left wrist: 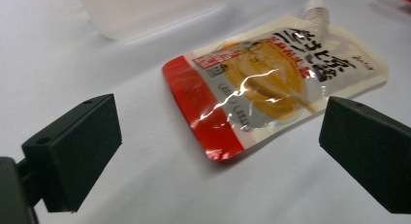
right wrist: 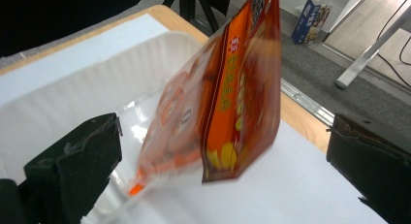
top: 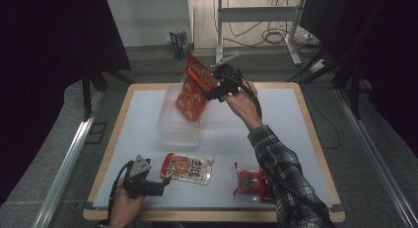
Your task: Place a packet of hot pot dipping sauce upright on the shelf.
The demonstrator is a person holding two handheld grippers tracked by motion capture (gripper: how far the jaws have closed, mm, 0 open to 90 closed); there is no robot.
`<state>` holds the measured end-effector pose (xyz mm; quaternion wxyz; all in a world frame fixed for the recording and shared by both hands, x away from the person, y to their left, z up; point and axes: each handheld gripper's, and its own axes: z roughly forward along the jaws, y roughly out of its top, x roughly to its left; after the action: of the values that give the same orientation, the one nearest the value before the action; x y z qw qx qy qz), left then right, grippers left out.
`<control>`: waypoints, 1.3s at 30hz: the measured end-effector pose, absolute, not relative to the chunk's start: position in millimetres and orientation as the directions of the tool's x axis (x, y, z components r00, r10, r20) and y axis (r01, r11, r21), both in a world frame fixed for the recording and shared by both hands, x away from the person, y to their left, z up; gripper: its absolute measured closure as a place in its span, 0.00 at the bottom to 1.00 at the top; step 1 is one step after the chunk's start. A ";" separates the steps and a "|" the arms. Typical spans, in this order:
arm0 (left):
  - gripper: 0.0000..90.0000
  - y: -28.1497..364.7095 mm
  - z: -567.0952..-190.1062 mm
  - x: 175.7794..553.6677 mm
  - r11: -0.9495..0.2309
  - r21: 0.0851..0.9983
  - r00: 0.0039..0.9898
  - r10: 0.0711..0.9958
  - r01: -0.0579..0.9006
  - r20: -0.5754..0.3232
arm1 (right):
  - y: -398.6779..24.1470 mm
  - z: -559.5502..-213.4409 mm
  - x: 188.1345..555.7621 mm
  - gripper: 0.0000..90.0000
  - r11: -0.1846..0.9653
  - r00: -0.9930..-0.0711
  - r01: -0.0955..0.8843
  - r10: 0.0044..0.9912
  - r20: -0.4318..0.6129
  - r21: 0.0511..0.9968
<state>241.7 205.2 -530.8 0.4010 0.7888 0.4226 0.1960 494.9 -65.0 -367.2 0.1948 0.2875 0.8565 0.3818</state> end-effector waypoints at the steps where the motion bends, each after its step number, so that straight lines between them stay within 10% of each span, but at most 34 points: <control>1: 0.02 204.4 -530.8 241.4 -0.326 0.798 0.572 0.820 0.506 -0.028 | -66.9 -368.1 492.5 0.00 0.549 -0.762 0.335 0.636 -0.123 0.766; 39: 0.02 196.0 -528.9 234.6 -0.391 0.799 0.602 0.797 0.457 0.047 | -136.2 -418.8 395.1 0.00 0.521 -0.823 0.351 0.568 -0.009 0.778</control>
<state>234.6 196.0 -528.9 0.3908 0.8051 0.3894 0.2179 395.1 -136.2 -418.8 0.1318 0.2665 0.8621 0.4104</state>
